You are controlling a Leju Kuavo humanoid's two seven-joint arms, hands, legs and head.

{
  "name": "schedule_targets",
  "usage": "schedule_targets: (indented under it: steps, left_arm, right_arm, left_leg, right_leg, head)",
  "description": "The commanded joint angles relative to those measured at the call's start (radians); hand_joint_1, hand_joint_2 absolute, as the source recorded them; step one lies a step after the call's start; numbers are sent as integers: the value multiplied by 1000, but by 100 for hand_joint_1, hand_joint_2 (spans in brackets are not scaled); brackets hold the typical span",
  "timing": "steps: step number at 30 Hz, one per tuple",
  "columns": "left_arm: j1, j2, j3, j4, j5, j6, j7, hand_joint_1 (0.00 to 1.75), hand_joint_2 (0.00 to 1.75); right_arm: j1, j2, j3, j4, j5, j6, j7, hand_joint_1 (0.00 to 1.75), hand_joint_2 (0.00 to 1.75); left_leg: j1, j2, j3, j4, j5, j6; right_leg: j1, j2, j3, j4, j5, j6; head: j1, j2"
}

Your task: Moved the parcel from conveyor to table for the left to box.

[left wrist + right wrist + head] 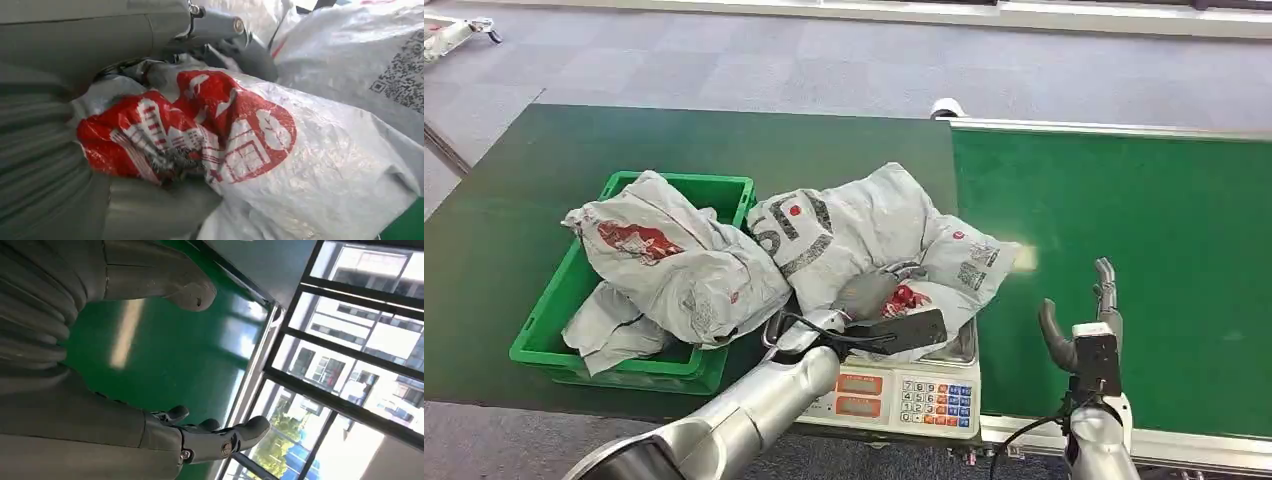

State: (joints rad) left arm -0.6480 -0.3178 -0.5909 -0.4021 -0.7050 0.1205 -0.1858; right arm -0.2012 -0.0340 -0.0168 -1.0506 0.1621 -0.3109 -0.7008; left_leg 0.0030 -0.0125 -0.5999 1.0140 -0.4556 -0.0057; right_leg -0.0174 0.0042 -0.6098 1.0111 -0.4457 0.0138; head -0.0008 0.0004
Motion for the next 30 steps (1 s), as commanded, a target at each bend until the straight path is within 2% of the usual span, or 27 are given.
schedule_targets:
  steps: [1, 8, 10, 11, 12, 16, 19, 20, 22, 24, 28, 29, 30]
  left_arm:
    - [11, 31, 102, 10, 2, 37, -35, 175, 175]
    - [15, 30, 111, 0, 2, 44, -53, 175, 175]
    - [28, 20, 153, -21, 38, 2, -128, 175, 175]
    - [39, 12, 187, -35, 94, -89, -207, 175, 175]
    - [44, 11, 195, -43, 107, -115, -228, 175, 175]
    - [63, 4, 209, -103, 125, -89, -319, 175, 175]
    - [113, 4, 277, -264, 198, 56, -512, 175, 175]
    - [173, 27, 242, -452, 256, 98, -512, 175, 175]
    - [242, 90, 145, -707, 389, 186, -512, 175, 175]
    - [255, 148, 49, -845, 442, 298, -512, 175, 175]
    - [255, 148, 49, -845, 442, 298, -512, 175, 175]
    - [270, 271, -128, -1227, 487, 578, -512, 175, 175]
    - [270, 271, -128, -1227, 487, 578, -512, 175, 175]
  right_arm:
    - [-16, 13, -42, 41, 19, 10, 3, 0, 175]
    - [-16, 14, -42, 42, 20, 11, 3, 0, 175]
    - [-20, 13, -38, 44, 21, 13, 3, 0, 175]
    - [-29, 14, -34, 52, 23, 16, 3, 0, 175]
    - [-35, 14, -33, 59, 22, 15, 3, 0, 175]
    - [-28, 13, -32, 47, 14, 7, 3, 0, 175]
    - [-21, 17, -31, 34, 12, 3, 3, 0, 175]
    - [-26, 19, -30, 37, 14, 4, 3, 0, 175]
    - [-30, 16, -18, 44, 9, -5, 3, 0, 175]
    - [-32, 8, -3, 49, -3, -14, 3, 0, 175]
    - [-32, 8, -3, 49, -3, -14, 3, 0, 175]
    - [-21, -3, 13, 39, -29, -41, 3, 0, 175]
    - [-21, -3, 13, 39, -29, -41, 3, 0, 175]
  left_leg:
    - [0, 3, 3, -2, 0, 0]
    - [0, 3, 3, -1, -1, 0]
    - [1, 3, 4, -2, -1, 0]
    - [1, 3, 3, -1, -1, 0]
    - [0, 2, 2, -1, -1, 0]
    - [0, 1, 3, -1, 0, 0]
    - [0, 3, 2, -1, -1, 0]
    - [0, 2, 1, -1, -1, 0]
    - [0, 4, 1, -1, -1, 0]
    - [1, 5, 1, -1, -1, -1]
    - [0, 4, 0, 0, -1, -1]
    - [1, 4, 0, 0, -1, -1]
    - [1, 4, 1, -1, -2, -1]
  right_leg:
    - [0, 2, 2, -2, 1, -1]
    - [1, 2, 3, -2, 0, -1]
    - [1, 2, 3, -2, 0, -1]
    - [1, 2, 2, -2, 0, -1]
    - [1, 2, 2, -1, 0, -1]
    - [1, 1, 3, -2, 0, -1]
    - [1, 2, 2, -2, 0, -1]
    - [0, 2, 1, -1, 0, -1]
    - [0, 3, 0, -1, 0, -1]
    - [1, 4, 0, -1, 0, -1]
    - [0, 3, -1, 0, 0, -1]
    - [1, 3, -1, 0, 0, -1]
    - [1, 3, 0, -1, 0, -2]
  head:
    - [0, 0]
    - [0, 0]
    - [0, 0]
    - [0, 0]
    - [0, 0]
    - [0, 0]
    - [0, 0]
    - [0, 0]
    - [0, 0]
    - [0, 0]
    - [0, 0]
    - [0, 0]
    - [0, 0]
